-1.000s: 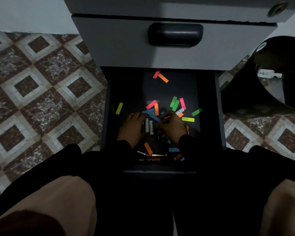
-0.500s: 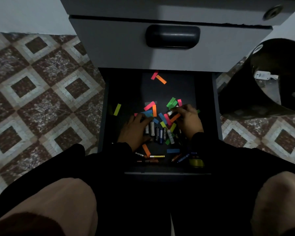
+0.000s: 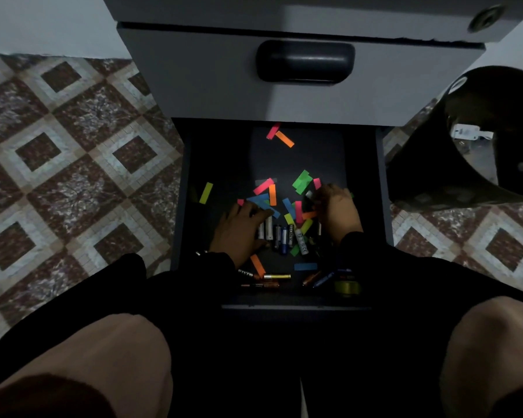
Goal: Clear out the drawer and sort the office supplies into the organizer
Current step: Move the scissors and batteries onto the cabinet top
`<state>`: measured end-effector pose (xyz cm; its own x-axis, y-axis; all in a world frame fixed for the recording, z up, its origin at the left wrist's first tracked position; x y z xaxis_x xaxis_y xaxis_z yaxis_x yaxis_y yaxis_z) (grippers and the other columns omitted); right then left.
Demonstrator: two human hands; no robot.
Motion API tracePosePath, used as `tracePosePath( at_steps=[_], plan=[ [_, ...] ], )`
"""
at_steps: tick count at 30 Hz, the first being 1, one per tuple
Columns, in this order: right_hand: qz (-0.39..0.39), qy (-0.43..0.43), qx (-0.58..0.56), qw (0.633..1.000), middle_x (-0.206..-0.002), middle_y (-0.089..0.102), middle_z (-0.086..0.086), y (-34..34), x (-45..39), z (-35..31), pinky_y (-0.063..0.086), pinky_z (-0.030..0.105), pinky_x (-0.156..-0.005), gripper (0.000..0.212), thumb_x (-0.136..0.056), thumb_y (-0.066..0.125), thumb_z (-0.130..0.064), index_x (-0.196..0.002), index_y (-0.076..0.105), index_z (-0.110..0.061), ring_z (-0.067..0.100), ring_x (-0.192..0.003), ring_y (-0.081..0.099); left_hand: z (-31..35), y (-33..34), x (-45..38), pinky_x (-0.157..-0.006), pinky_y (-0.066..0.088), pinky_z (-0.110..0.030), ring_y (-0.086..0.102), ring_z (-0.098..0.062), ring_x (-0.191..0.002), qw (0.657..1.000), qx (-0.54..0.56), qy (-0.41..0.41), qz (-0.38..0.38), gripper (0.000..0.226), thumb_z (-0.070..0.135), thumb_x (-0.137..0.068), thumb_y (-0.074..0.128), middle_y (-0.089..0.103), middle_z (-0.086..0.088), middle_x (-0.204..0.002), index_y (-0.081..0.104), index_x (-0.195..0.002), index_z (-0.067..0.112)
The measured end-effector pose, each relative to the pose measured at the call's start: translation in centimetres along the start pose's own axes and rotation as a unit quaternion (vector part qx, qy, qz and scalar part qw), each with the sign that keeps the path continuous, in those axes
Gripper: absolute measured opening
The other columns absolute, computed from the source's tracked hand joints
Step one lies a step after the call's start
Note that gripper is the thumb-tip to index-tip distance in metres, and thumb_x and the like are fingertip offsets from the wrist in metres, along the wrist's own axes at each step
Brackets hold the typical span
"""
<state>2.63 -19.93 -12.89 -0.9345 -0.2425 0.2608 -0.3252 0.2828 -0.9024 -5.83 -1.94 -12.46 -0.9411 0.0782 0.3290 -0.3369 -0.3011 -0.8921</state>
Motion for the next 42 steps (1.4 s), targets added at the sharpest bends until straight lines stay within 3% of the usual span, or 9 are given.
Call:
tracePosePath(
  at_steps=[3, 7, 11, 17, 21, 25, 32, 42],
  plan=[
    [0.013, 0.036, -0.078, 0.996, -0.109, 0.060, 0.015, -0.2, 0.6, -0.2, 0.046, 0.033, -0.087, 0.023, -0.092, 0.052, -0.010, -0.114, 0.056, -0.002, 0.029, -0.103, 0.057, 0.2, 0.0, 0.0, -0.104, 0.028, -0.034, 0.031, -0.022, -0.129, 1.000, -0.013, -0.006, 0.002, 0.064, 0.037, -0.085, 0.062, 0.035, 0.001, -0.141, 0.033, -0.142, 0.031],
    [-0.013, -0.006, 0.001, 1.000, -0.122, 0.052, 0.016, -0.3, 1.1, -0.3, 0.033, 0.030, -0.090, 0.030, -0.090, 0.047, -0.003, -0.120, 0.053, -0.003, 0.031, -0.114, 0.043, 0.2, -0.2, 0.2, -0.104, 0.027, -0.035, 0.031, -0.022, -0.130, 1.000, -0.029, -0.009, 0.005, 0.063, 0.036, -0.086, 0.061, 0.035, 0.001, -0.141, 0.033, -0.142, 0.031],
    [-0.023, -0.003, 0.057, 0.998, -0.127, 0.051, 0.012, -0.2, 0.2, 0.0, 0.034, 0.033, -0.094, 0.036, -0.091, 0.044, -0.002, -0.126, 0.050, -0.009, 0.030, -0.117, 0.040, -0.4, -0.6, 0.7, -0.103, 0.026, -0.037, 0.032, -0.022, -0.128, 0.999, -0.032, -0.009, 0.005, 0.064, 0.037, -0.085, 0.062, 0.037, 0.000, -0.139, 0.033, -0.142, 0.034],
    [-0.014, 0.055, -0.109, 0.992, -0.109, 0.062, 0.017, -1.2, 1.6, -1.2, 0.045, 0.033, -0.078, 0.028, -0.092, 0.056, -0.021, -0.116, 0.051, -0.007, 0.033, -0.101, 0.059, -0.5, -1.2, 0.5, -0.103, 0.025, -0.036, 0.030, -0.022, -0.129, 1.000, -0.015, -0.017, 0.007, 0.062, 0.038, -0.085, 0.062, 0.037, 0.001, -0.139, 0.036, -0.141, 0.032],
    [-0.056, 0.034, -0.085, 0.994, -0.107, 0.065, 0.016, -1.4, 3.2, -2.2, 0.047, 0.034, -0.078, 0.026, -0.090, 0.057, -0.019, -0.113, 0.053, -0.007, 0.032, -0.100, 0.061, -0.3, -1.3, 0.5, -0.101, 0.025, -0.034, 0.032, -0.021, -0.128, 1.000, -0.009, -0.011, 0.011, 0.062, 0.038, -0.084, 0.063, 0.039, 0.000, -0.137, 0.037, -0.140, 0.032],
    [-0.095, 0.023, -0.042, 0.994, -0.113, 0.062, 0.013, -0.8, 4.6, -2.3, 0.040, 0.025, -0.074, 0.033, -0.090, 0.056, -0.015, -0.123, 0.050, -0.010, 0.029, -0.102, 0.059, -0.5, -1.5, 0.7, -0.101, 0.026, -0.035, 0.032, -0.022, -0.127, 1.000, -0.005, -0.014, 0.014, 0.062, 0.039, -0.083, 0.065, 0.040, 0.000, -0.136, 0.039, -0.139, 0.032],
    [-0.169, -0.038, -0.009, 0.985, -0.141, 0.036, 0.007, -0.4, 5.9, -2.0, 0.038, 0.032, -0.101, 0.070, -0.075, 0.073, -0.013, -0.136, 0.040, -0.016, 0.026, -0.124, 0.043, -0.8, -1.7, 0.7, -0.100, 0.028, -0.035, 0.033, -0.023, -0.126, 1.000, 0.005, -0.014, 0.018, 0.063, 0.036, -0.083, 0.066, 0.041, -0.002, -0.136, 0.039, -0.140, 0.030],
    [-0.149, -0.038, 0.034, 0.988, -0.144, 0.030, 0.004, 0.4, 5.7, -2.2, 0.044, 0.037, -0.097, 0.079, -0.078, 0.071, -0.017, -0.144, 0.027, -0.024, 0.028, -0.125, 0.043, -1.0, -1.6, 0.7, -0.103, 0.028, -0.037, 0.032, -0.023, -0.129, 1.000, -0.004, -0.020, 0.010, 0.065, 0.035, -0.083, 0.066, 0.038, -0.002, -0.140, 0.037, -0.141, 0.030]
  ],
)
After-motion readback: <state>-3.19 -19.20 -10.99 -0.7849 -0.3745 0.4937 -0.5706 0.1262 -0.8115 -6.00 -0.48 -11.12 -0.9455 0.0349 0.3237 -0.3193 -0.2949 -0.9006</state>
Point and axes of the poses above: each hand's wrist, its own x-axis away from the middle knuckle, its own y-axis out of the palm, z = x × y, the point moved 1 cm from there along -x, towards the middle knuckle
